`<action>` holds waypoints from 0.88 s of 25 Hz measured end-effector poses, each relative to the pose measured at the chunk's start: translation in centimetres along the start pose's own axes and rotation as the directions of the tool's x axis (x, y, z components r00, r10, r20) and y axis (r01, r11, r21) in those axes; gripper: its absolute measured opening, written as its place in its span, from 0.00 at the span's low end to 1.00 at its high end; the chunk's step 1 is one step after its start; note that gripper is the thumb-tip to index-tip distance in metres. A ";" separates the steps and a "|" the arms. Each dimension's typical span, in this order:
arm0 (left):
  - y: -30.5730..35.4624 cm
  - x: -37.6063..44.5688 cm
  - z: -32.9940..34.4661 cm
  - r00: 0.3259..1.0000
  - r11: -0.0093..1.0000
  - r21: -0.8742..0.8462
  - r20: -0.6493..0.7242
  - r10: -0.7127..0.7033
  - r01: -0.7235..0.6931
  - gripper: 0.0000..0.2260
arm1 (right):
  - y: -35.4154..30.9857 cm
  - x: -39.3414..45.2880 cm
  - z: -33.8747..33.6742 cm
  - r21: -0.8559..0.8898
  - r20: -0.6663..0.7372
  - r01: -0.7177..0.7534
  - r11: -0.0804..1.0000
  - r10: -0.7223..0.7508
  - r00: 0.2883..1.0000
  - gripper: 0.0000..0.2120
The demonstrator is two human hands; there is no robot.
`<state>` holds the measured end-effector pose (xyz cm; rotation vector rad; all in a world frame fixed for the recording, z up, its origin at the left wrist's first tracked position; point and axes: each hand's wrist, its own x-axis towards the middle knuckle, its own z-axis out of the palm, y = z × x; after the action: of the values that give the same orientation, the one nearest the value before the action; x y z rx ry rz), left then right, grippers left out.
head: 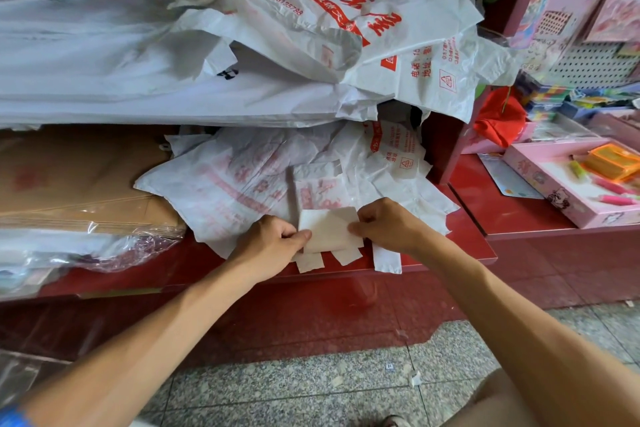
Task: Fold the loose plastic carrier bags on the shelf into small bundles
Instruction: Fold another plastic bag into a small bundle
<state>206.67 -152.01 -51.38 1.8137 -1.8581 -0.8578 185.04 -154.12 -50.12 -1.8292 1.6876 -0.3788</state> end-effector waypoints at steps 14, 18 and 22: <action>-0.5 0.3 1.5 0.882 0.823 0.379 -0.035 0.470 -0.423 0.20 | -0.9 -0.6 -0.4 -0.239 -0.113 0.234 0.942 -0.266 0.957 0.23; -0.5 0.5 1.0 0.894 0.836 0.376 -0.038 0.446 -0.401 0.27 | -0.8 -0.9 -0.1 -0.289 0.105 0.278 0.916 -0.258 0.960 0.25; -0.3 0.6 0.7 0.940 0.885 0.337 0.005 0.341 -0.322 0.27 | -1.0 -0.5 0.6 -0.370 -0.003 0.243 0.897 -0.263 0.965 0.19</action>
<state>206.40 -152.49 -52.19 1.5998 -2.2984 -0.3830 186.15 -153.49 -49.86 -2.3459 1.6406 -0.2277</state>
